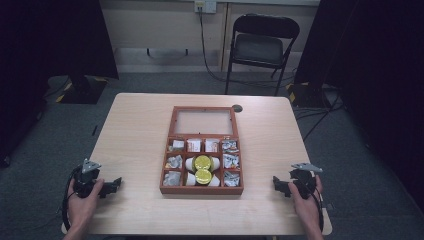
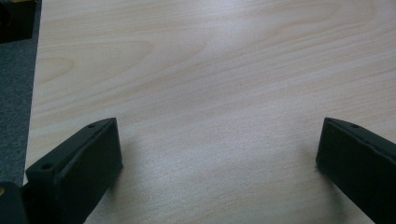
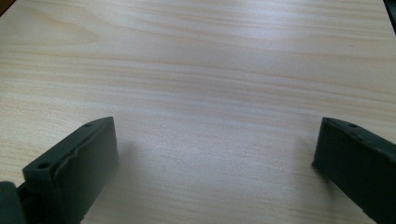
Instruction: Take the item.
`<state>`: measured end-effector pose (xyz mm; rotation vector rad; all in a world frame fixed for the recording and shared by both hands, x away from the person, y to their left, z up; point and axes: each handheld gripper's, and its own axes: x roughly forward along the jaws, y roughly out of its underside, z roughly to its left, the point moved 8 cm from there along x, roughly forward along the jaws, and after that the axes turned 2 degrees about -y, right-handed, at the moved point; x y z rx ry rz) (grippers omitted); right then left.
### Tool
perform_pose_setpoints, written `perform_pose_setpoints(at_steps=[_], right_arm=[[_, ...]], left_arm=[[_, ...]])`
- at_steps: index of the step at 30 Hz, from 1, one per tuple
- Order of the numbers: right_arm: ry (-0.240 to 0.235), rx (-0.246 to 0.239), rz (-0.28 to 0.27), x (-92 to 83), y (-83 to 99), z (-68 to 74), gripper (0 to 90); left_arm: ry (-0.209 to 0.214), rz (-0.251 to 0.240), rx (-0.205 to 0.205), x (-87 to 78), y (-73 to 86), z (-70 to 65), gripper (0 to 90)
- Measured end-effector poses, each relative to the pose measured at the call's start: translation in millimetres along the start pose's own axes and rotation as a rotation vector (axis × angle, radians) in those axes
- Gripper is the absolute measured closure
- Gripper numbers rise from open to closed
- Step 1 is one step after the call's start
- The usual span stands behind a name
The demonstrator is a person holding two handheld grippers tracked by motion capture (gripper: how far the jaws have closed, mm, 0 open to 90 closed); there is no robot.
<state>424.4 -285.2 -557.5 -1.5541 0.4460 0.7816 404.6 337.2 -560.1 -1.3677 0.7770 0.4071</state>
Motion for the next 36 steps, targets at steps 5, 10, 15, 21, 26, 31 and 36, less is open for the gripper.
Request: perform_pose_setpoints(at_steps=[5,10,15,21,26,31,36], right_arm=[[0.000,0.001,0.000,0.0,-0.1,0.0,0.0],[0.000,0.001,0.000,0.0,0.0,0.0,0.0],[0.000,0.000,0.000,0.0,0.0,0.0,0.0],[0.001,0.001,0.000,0.0,-0.1,0.0,0.0],[0.000,0.000,0.000,0.0,0.0,0.0,0.0],[0.000,0.000,0.000,0.0,0.0,0.0,0.0],[0.000,0.001,0.000,0.0,0.0,0.0,0.0]], left_arm=[[-0.001,-0.002,-0.006,2.2,-2.4,-3.7,0.0],[0.003,-0.005,-0.001,2.7,-4.0,-5.8,1.6],[0.001,-0.016,-0.007,1.3,-5.4,-5.1,7.8],[0.056,-0.018,-0.016,-2.4,-7.3,-12.6,15.5],[0.062,-0.017,-0.009,-1.6,-9.1,-14.6,16.4],[0.075,-0.033,-0.004,-4.0,-11.7,-17.0,16.4],[0.090,-0.042,0.006,-7.4,-14.3,-19.1,17.0]])
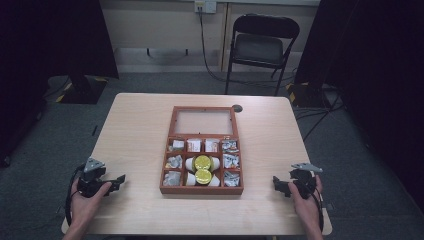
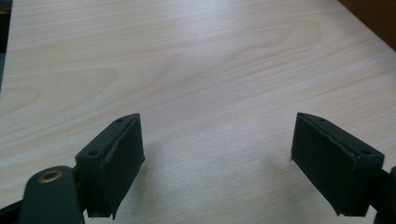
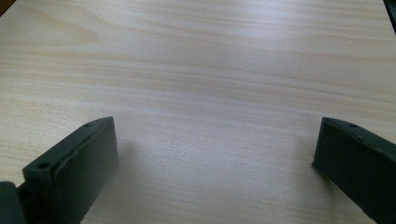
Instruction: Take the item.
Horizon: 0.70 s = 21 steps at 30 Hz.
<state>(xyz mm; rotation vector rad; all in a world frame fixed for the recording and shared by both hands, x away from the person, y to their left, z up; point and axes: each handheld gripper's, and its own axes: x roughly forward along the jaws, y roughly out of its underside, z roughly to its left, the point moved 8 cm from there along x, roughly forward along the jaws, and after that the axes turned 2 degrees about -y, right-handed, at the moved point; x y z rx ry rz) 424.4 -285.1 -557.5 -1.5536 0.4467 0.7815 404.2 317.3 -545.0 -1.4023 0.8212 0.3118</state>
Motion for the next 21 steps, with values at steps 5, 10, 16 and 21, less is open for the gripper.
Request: perform_pose_setpoints(at_steps=[5,10,16,21], right_arm=[[0.000,0.000,0.000,0.0,0.0,0.0,0.0],[0.000,0.000,0.000,0.0,0.0,0.0,0.0],[0.000,0.000,0.000,0.0,0.0,0.0,0.0],[0.001,0.000,0.000,0.0,0.0,-0.1,0.0]], left_arm=[[0.009,-0.014,-0.005,-2.8,-3.2,-1.0,19.2],[0.014,-0.025,0.005,-4.4,-6.1,-2.6,22.4],[0.023,-0.043,0.004,-6.7,-11.1,-4.2,22.3],[0.035,-0.065,0.004,-10.2,-16.7,-6.7,22.3]])
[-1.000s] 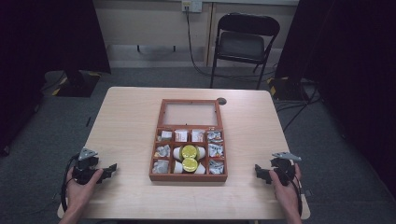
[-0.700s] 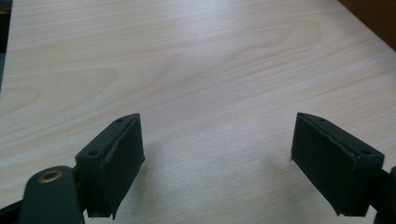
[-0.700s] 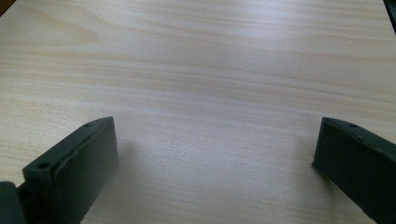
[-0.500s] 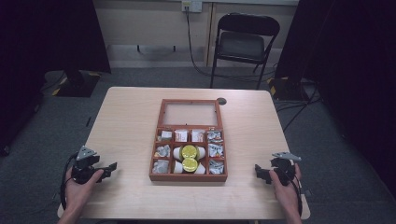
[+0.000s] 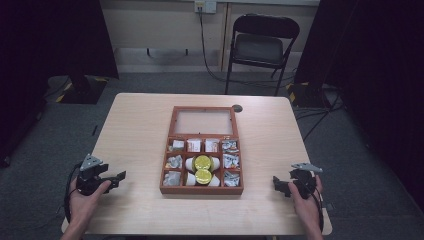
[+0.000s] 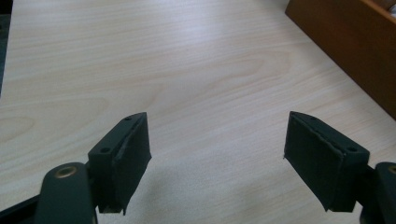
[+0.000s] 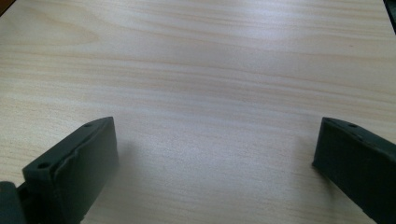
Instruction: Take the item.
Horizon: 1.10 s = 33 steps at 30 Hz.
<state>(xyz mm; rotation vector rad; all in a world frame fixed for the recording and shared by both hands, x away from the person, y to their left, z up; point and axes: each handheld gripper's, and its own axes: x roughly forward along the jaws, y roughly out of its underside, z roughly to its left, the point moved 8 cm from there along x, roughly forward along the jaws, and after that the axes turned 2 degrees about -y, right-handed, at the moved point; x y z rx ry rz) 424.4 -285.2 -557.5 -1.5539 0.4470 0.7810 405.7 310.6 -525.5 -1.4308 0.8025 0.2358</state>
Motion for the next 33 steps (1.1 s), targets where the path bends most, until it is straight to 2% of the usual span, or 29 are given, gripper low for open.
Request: perform_pose_setpoints(at_steps=[9,14,22,28,33], right_arm=[[-0.001,0.000,0.000,0.0,0.0,0.1,0.0],[0.000,0.000,0.000,0.0,0.0,0.0,0.0],[0.000,0.000,0.000,0.0,0.0,0.0,0.0],[0.000,0.000,0.000,0.1,-0.1,-0.1,0.0],[0.000,0.000,0.000,0.1,-0.1,-0.1,0.0]], left_arm=[[0.023,-0.032,0.017,-4.2,-9.4,-8.4,22.1],[0.034,-0.029,0.017,-4.4,-10.8,-11.4,22.1],[0.053,-0.050,0.047,-8.4,-22.5,-23.6,21.7],[0.063,-0.059,0.033,-7.2,-26.3,-26.7,21.7],[0.073,-0.063,0.041,-8.5,-31.9,-28.4,21.4]])
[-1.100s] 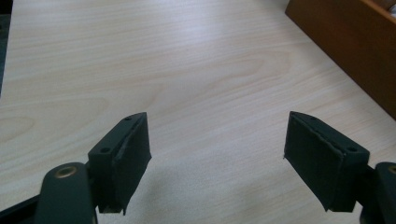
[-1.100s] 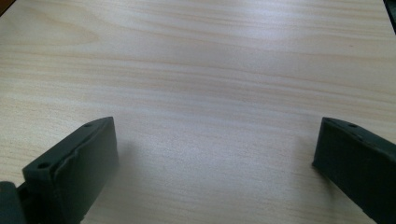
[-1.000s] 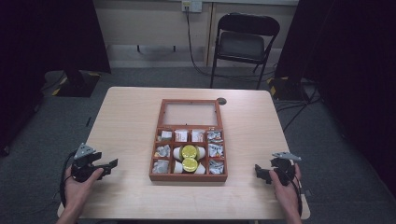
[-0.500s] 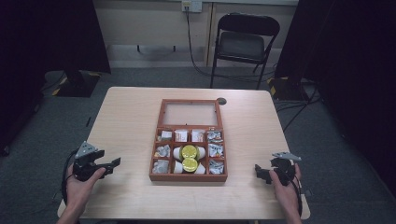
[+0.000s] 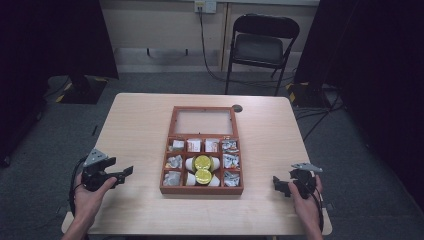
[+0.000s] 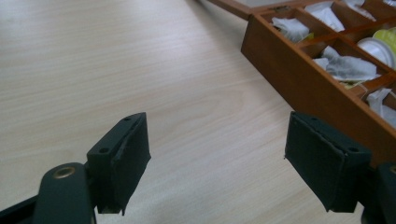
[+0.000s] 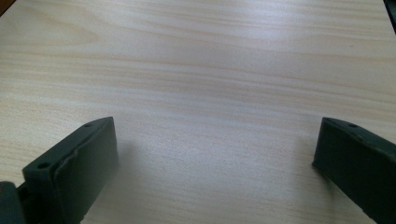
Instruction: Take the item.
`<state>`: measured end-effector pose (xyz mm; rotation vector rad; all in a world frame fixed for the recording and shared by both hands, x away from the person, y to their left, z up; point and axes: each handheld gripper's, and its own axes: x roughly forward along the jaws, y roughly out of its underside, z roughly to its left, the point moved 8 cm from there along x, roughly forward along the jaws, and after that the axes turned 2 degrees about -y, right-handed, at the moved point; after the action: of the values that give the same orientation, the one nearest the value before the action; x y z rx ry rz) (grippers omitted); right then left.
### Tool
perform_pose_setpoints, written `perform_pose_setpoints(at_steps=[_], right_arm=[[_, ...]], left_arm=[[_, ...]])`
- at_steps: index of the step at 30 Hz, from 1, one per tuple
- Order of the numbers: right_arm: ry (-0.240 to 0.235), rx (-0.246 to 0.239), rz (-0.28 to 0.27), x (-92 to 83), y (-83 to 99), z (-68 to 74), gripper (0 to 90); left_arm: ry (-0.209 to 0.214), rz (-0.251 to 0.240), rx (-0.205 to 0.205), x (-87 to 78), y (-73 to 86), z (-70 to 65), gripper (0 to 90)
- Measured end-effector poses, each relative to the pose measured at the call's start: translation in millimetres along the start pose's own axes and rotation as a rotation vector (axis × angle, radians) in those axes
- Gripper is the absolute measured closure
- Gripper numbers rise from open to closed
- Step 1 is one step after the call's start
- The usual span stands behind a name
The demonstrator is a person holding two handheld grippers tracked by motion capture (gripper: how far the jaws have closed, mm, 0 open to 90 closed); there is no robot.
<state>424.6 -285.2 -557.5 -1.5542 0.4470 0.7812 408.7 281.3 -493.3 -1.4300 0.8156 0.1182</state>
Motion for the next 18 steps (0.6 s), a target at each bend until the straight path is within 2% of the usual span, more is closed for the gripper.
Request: perform_pose_setpoints(at_steps=[5,7,12,18], right_arm=[[0.000,0.001,0.000,0.0,0.0,0.0,0.0],[0.000,0.001,0.000,0.0,0.0,0.1,0.0],[0.000,0.000,0.000,0.0,0.0,0.0,0.0],[0.000,0.000,0.000,0.0,0.0,0.0,0.0]], left_arm=[[-0.007,0.002,0.021,2.3,-5.6,-4.5,20.4],[0.015,-0.006,0.017,4.2,-8.2,-8.2,20.2],[0.030,0.013,0.035,8.2,-7.2,-13.8,20.2],[0.045,-0.004,0.016,9.2,-10.0,-20.5,20.0]])
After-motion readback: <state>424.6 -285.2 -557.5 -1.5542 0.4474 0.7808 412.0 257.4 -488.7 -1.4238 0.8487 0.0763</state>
